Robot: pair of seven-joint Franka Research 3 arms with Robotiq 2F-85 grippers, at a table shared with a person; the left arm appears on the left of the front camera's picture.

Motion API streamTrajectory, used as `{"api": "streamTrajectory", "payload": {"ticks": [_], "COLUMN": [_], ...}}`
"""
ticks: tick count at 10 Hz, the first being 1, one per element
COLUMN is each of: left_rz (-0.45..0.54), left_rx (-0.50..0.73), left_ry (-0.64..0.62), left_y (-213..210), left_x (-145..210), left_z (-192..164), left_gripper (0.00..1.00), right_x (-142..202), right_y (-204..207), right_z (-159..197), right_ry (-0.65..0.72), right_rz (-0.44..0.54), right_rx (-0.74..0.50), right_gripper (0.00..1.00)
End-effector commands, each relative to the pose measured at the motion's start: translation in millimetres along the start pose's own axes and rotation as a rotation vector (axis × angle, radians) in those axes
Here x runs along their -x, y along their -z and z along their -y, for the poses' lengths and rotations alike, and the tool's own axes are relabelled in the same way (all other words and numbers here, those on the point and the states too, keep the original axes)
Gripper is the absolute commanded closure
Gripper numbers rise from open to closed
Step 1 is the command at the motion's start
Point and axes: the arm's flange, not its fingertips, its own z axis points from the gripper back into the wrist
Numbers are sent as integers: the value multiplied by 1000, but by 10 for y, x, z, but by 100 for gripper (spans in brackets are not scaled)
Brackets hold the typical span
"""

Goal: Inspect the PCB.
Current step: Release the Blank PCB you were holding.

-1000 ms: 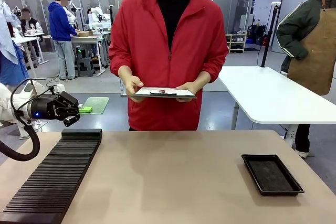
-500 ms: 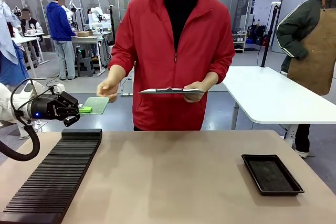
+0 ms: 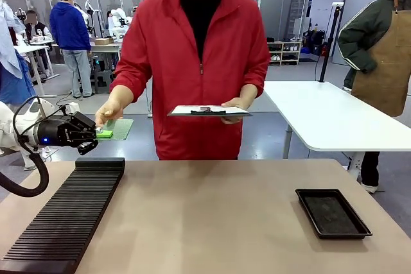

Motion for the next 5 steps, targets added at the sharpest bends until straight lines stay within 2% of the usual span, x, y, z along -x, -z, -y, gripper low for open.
{"api": "streamTrajectory", "payload": {"ticks": [1, 5], "left_rz": [0, 0], "left_rx": [-1, -1], "left_ry": [2, 2], "left_y": [2, 2], "left_x": [2, 2], "left_z": [14, 14], "left_gripper": [97, 97], "right_x": [-18, -18], "right_y": [-7, -7], "right_z": [-10, -10], "right_ry": [-20, -20], "right_rz": [7, 7], "right_rx": [-13, -13], "right_gripper": [0, 0]}}
